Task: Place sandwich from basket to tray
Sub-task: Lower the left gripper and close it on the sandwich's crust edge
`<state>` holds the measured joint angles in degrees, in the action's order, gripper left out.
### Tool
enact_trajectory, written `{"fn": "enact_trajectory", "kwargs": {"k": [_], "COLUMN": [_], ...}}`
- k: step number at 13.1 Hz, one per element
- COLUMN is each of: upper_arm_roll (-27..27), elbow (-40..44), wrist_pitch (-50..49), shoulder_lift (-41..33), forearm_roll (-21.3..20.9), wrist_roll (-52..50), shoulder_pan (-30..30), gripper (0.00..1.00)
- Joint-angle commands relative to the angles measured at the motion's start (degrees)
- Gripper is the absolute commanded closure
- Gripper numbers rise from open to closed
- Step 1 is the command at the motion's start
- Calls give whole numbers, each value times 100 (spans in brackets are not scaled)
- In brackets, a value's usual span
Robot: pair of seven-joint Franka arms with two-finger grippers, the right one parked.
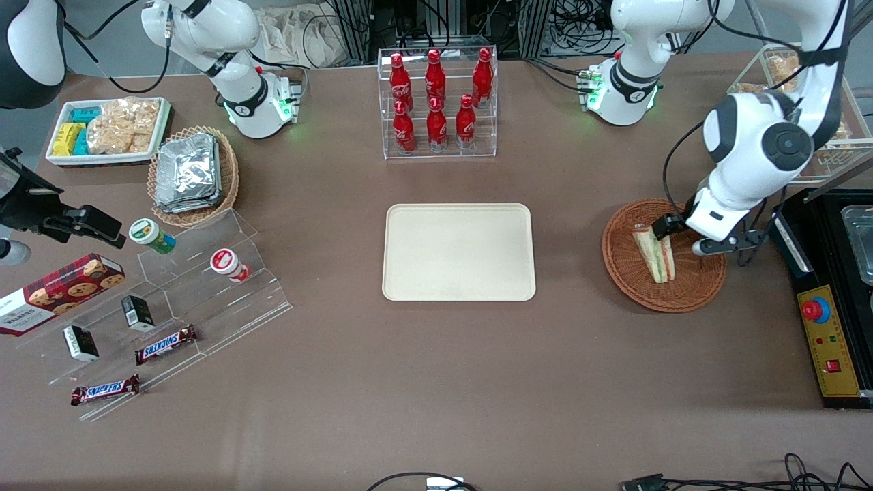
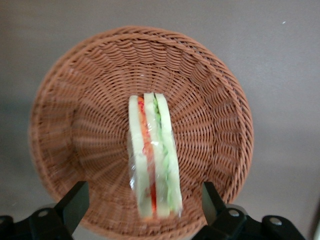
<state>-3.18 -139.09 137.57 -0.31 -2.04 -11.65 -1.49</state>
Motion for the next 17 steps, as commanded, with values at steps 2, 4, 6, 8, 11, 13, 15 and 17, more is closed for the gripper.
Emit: {"fn": "enact_trajectory", "kwargs": {"k": [2,4,6,8,11,13,15,17], "upper_arm_roll": [1,1,1,1,1,10,10,1], "elbow": [-345,-364,-347,-355,-355,-338,-111,415], "wrist_pitch": [1172,1333,1377,1483,1448,1256,-39,-1393], "shoulder_lift": [679,865,962,1006,945,692,-88,-749], "forearm_roll": [-95,-104,-104,-104,-104,-104,-104,-104], "wrist_roll": [-74,-57,-57,13,66,154,233,251], "shoulder_pan": [26,26,35,27,26,18,18,26], "gripper": [0,0,1,46,92,92,91,89]}}
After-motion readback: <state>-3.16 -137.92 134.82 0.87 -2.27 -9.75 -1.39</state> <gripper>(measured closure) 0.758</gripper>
